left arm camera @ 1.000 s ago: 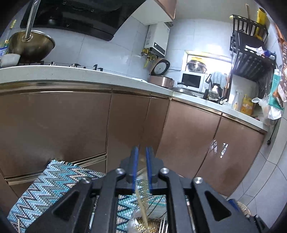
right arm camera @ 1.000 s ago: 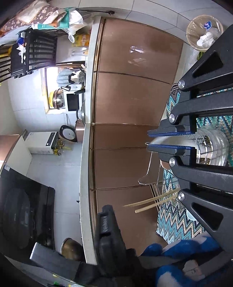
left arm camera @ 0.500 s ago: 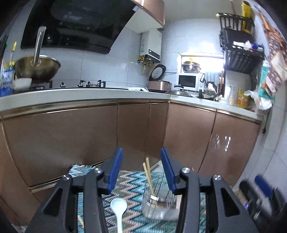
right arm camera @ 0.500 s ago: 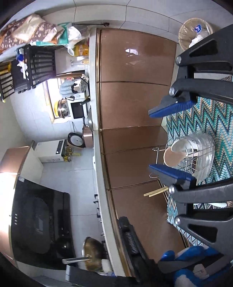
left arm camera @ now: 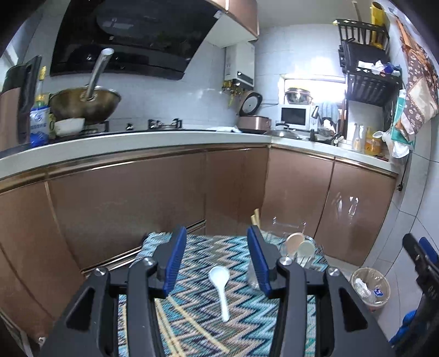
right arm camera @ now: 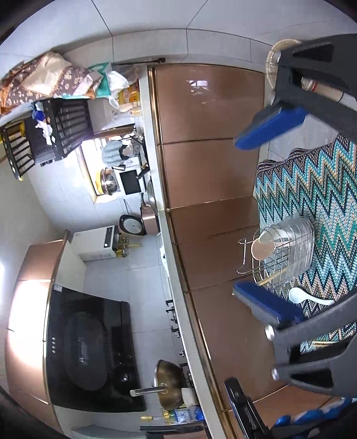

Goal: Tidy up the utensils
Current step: 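Withdraw both tools from the holder back over the cloth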

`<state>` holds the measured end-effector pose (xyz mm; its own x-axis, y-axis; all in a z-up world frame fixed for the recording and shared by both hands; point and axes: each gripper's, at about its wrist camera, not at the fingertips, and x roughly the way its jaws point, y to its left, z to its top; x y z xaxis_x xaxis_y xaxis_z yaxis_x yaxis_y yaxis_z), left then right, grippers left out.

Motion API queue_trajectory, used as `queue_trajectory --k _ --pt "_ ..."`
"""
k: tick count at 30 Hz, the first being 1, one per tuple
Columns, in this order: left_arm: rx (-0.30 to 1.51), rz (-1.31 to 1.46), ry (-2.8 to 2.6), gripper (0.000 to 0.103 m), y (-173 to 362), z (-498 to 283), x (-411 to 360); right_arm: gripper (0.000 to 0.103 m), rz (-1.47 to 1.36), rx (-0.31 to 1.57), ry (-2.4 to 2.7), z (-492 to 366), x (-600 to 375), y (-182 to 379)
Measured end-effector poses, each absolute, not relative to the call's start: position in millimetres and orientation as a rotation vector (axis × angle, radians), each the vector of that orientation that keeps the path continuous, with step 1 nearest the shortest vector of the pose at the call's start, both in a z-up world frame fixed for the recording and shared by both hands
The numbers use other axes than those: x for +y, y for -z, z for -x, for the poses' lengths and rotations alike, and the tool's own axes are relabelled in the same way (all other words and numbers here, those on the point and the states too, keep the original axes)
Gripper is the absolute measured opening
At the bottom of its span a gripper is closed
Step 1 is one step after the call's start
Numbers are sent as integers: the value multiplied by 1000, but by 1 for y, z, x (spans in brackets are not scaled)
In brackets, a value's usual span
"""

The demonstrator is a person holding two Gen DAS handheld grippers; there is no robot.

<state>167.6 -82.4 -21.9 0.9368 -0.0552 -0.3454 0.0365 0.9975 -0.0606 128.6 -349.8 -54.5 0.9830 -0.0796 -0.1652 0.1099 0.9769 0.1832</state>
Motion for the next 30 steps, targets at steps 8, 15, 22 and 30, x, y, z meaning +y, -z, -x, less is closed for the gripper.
queue_trajectory --k 8,15,22,30 --pt "426 90 15 44 27 -145 -38 103 -155 152 84 -115 -343 52" --pt "507 163 37 44 33 -146 -6 103 -150 115 61 -104 -339 48" --pt "674 276 59 44 64 -163 22 103 -155 168 -1 -111 -328 55" --pt "849 318 61 44 109 -187 42 103 -114 234 -51 -121 -309 63"
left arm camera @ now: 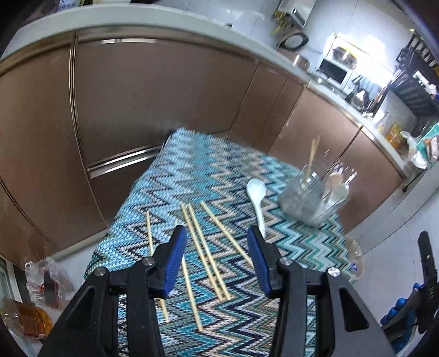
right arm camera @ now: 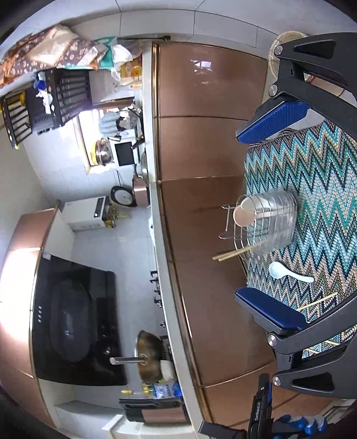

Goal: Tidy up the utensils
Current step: 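Withdraw both tools from the holder back over the cloth, then grasp a chopstick with the left tool while the right tool grasps another chopstick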

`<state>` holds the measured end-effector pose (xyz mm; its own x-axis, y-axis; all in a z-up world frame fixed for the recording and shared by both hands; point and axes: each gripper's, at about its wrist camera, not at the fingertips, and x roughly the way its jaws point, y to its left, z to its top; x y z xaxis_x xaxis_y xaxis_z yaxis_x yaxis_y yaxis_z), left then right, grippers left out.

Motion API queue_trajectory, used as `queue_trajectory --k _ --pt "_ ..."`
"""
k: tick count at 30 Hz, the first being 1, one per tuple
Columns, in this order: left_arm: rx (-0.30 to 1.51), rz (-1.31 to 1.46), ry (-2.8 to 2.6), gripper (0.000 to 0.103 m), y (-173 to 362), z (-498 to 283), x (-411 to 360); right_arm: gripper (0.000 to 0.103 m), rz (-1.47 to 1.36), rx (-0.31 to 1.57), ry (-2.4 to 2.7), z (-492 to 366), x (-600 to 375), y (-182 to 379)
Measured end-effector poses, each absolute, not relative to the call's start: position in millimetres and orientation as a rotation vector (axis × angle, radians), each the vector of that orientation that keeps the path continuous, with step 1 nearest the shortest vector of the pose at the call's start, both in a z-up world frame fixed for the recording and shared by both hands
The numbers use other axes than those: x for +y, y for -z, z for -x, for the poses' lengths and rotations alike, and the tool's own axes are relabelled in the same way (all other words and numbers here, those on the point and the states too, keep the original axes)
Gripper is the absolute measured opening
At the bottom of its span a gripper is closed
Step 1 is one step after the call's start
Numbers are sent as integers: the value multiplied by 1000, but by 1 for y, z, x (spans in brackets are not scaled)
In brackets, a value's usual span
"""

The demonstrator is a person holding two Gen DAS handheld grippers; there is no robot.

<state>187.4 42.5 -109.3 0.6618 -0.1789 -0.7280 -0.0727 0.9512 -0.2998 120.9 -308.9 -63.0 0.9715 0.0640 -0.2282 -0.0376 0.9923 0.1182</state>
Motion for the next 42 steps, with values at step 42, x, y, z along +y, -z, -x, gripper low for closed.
queue_trajectory --k 42 --pt "1333 467 -7 11 259 -364 78 74 85 798 -477 -260 -174 181"
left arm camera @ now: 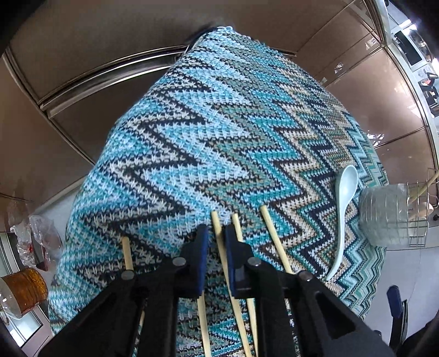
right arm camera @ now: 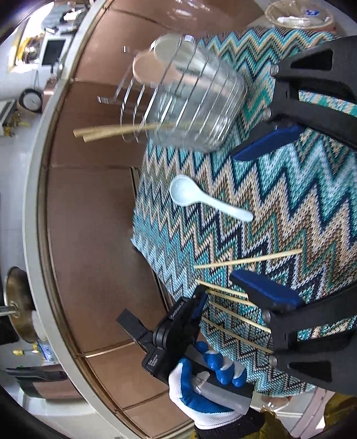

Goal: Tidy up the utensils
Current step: 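Grasp a chopstick with the left tool while the right tool grasps another chopstick, then lift both chopsticks and carry them toward the wire holder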

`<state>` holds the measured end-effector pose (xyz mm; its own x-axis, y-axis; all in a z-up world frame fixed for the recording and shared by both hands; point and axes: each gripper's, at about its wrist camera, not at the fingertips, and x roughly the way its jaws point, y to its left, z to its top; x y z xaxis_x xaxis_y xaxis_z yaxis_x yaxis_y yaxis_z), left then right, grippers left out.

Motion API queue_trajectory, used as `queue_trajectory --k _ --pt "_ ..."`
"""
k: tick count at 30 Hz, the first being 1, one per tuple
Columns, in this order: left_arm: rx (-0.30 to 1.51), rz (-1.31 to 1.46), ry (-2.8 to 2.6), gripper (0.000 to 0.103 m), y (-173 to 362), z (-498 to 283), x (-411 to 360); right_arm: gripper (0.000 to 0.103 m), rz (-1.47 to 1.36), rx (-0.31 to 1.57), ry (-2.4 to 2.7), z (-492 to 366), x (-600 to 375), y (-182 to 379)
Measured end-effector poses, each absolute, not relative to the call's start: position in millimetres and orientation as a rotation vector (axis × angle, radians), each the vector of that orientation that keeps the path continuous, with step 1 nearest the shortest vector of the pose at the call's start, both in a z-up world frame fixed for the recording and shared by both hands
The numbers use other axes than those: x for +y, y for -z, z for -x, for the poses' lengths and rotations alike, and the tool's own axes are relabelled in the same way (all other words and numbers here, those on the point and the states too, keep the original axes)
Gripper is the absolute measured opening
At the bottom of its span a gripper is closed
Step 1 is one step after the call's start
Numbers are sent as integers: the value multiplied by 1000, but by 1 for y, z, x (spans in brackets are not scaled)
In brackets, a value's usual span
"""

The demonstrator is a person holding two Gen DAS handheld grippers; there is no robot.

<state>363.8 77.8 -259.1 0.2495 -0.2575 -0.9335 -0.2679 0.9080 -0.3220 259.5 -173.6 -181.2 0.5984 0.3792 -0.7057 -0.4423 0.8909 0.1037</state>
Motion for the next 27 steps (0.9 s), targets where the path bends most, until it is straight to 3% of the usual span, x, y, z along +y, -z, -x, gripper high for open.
queue_trajectory --k 5,11,24,26,27 --pt "1347 448 9 8 261 -370 78 65 109 883 -565 -290 -145 191" --pt "1350 468 24 7 262 -371 80 34 172 1066 -697 -335 -88 219" --pt "1314 579 38 5 266 -367 92 29 319 1255 -723 -379 -19 262" --pt "1313 587 33 5 266 -365 94 22 325 1252 -704 -379 -16 262" --pt "1311 592 30 5 265 -365 94 12 330 1251 -697 -379 -15 262"
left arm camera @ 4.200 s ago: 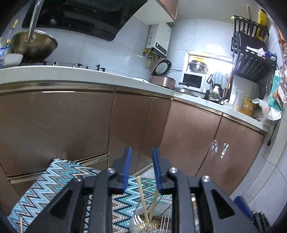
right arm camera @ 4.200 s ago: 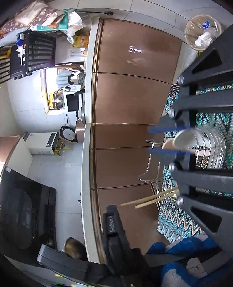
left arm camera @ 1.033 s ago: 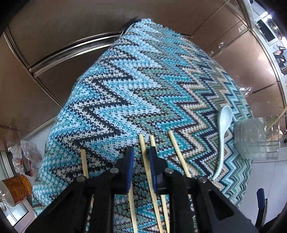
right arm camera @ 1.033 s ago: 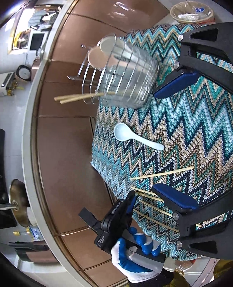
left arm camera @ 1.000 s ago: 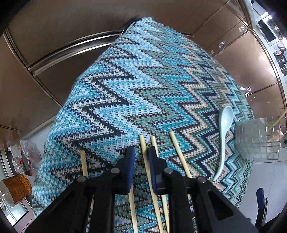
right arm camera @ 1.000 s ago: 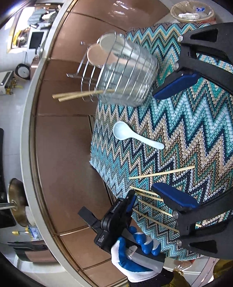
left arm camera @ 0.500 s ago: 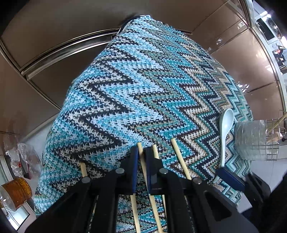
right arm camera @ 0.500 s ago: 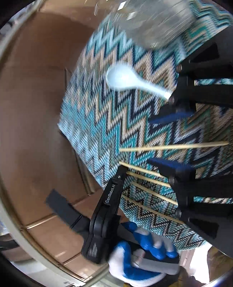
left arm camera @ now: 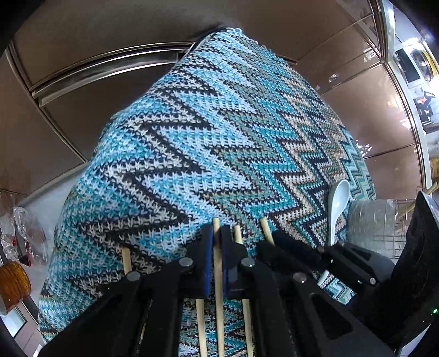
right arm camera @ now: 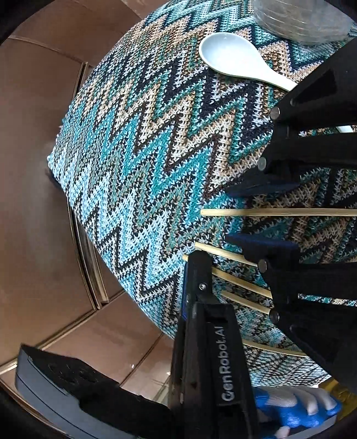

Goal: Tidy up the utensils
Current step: 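Lift both chopsticks and carry them toward the wire holder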

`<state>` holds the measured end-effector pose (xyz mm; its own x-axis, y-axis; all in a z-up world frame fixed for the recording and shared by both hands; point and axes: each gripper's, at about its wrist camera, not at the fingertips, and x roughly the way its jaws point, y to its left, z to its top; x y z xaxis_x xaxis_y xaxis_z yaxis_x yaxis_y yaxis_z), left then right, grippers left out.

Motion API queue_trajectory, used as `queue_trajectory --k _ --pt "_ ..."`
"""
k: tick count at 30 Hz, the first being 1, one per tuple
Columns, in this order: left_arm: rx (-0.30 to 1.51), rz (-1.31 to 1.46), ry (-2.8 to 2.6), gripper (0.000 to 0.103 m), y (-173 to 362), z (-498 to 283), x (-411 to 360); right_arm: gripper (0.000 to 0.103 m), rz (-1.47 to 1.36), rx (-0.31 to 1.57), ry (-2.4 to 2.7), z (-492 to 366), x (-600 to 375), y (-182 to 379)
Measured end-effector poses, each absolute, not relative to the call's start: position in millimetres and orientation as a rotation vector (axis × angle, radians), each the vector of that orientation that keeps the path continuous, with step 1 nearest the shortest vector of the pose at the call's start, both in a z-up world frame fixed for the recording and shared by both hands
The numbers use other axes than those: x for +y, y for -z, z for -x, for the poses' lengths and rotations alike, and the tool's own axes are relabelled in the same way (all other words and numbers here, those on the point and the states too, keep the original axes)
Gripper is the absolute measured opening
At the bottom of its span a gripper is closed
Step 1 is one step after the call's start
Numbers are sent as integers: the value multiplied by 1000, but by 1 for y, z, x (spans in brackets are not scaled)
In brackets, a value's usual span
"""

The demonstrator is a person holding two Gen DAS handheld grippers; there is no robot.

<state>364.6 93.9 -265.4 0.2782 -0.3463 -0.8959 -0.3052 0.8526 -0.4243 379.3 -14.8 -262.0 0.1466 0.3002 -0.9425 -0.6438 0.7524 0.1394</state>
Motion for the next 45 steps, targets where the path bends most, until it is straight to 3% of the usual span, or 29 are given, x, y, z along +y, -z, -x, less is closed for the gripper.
queue_trajectory --k 2,9,27,45 --pt "1305 607 23 5 265 -363 94 5 318 1242 -699 -377 -17 260" --pt "1230 634 25 5 253 -352 96 5 253 1136 -690 -353 -53 220" --pt "985 544 108 5 143 -273 66 5 61 800 -621 -232 -147 105" --pt "801 496 238 5 63 -209 24 5 -54 563 -507 -133 -238 36"
